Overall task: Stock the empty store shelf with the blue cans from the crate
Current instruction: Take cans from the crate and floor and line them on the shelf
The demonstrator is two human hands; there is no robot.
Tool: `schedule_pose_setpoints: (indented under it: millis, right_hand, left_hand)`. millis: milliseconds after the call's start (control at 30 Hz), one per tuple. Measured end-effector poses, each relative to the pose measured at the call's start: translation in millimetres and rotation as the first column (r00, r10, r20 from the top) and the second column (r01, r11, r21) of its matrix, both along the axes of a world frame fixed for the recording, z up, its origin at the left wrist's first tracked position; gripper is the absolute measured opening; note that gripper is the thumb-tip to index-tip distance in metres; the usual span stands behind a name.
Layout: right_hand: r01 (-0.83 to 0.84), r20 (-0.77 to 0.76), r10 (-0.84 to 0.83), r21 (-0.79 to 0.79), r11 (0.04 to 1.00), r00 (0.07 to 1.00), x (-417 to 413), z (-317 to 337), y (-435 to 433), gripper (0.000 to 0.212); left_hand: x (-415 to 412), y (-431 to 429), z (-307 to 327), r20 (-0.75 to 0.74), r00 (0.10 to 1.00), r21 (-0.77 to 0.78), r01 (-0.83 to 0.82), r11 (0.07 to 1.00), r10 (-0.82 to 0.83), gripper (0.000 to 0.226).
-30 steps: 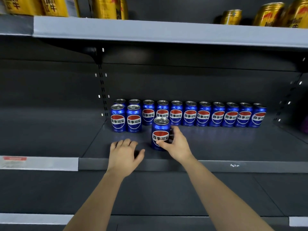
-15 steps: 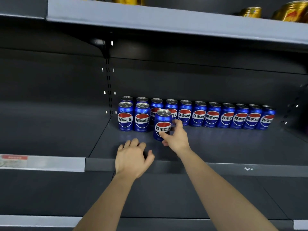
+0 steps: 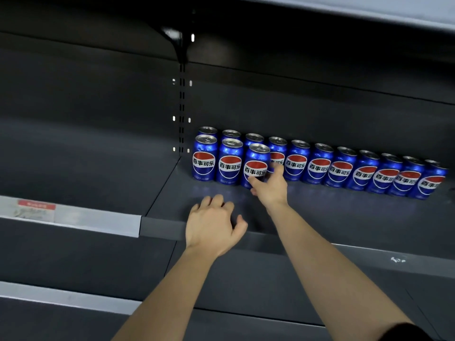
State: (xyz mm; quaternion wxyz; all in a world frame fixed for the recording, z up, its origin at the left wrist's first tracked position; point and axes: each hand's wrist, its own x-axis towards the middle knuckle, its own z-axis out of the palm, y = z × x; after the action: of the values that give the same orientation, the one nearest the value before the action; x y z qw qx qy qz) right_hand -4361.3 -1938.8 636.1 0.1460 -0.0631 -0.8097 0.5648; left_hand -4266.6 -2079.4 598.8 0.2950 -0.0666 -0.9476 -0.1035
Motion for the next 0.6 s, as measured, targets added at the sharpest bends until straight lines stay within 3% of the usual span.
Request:
schedule_pose_setpoints:
  millis: [433, 600]
  right_hand:
    - [-0.003, 0.038, 0.001, 0.041, 0.999, 0.999, 0, -4, 0, 0.069]
    - [-0.048, 0.048, 0.042, 0.133, 0.99, 0.998, 30, 2, 9, 0.06]
  left_hand:
    - [-1, 0, -4, -0.024, 0.999, 0.024, 0.024, 0.999, -0.023, 0.045]
    - [-1, -3, -4, -0.013, 0.999, 0.011, 0.033, 0.999, -0.033, 0.046]
